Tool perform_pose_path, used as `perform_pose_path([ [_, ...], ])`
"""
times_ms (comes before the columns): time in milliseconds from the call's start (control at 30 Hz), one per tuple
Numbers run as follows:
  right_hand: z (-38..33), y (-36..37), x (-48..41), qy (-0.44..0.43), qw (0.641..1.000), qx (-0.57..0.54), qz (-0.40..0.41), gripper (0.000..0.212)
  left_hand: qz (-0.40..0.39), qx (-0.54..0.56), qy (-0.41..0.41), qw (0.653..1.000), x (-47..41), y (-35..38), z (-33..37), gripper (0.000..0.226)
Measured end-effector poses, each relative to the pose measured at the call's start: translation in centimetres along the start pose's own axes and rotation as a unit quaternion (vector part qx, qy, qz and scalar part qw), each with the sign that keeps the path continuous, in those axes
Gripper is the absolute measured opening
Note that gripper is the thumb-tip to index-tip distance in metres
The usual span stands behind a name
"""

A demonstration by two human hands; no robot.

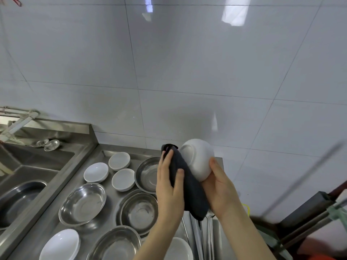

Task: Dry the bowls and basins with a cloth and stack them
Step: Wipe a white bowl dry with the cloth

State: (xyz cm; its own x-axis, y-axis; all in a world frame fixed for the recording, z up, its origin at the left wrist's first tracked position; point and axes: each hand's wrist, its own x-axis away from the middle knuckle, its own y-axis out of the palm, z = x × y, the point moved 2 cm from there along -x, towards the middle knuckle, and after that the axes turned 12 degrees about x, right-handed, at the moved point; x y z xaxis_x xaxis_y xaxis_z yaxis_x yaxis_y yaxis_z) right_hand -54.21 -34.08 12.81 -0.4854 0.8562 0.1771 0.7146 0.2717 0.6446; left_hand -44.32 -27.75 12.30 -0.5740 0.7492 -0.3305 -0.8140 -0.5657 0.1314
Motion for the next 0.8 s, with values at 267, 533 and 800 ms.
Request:
perform_pose_path([
  [267,0.0,-0.3,0.7,0.008,0.999,0.036,0.022,0.048,-0.082,-0.113,0.094,0.986,-2.5,-0.1,1.5,0.048],
  [533,-0.3,-1.1,0.0,-0.014,1.0,0.015,0.023,0.049,-0.138,-0.151,0.101,0.974,-0.9,0.6,0.1,0.053],
  [800,0.7,-1.8,1.9,-0.093,0.919,0.382,-0.023,0.019,-0.132,-0.142,0.049,0.98,-3.3,-0.3,-1.0,0.039],
])
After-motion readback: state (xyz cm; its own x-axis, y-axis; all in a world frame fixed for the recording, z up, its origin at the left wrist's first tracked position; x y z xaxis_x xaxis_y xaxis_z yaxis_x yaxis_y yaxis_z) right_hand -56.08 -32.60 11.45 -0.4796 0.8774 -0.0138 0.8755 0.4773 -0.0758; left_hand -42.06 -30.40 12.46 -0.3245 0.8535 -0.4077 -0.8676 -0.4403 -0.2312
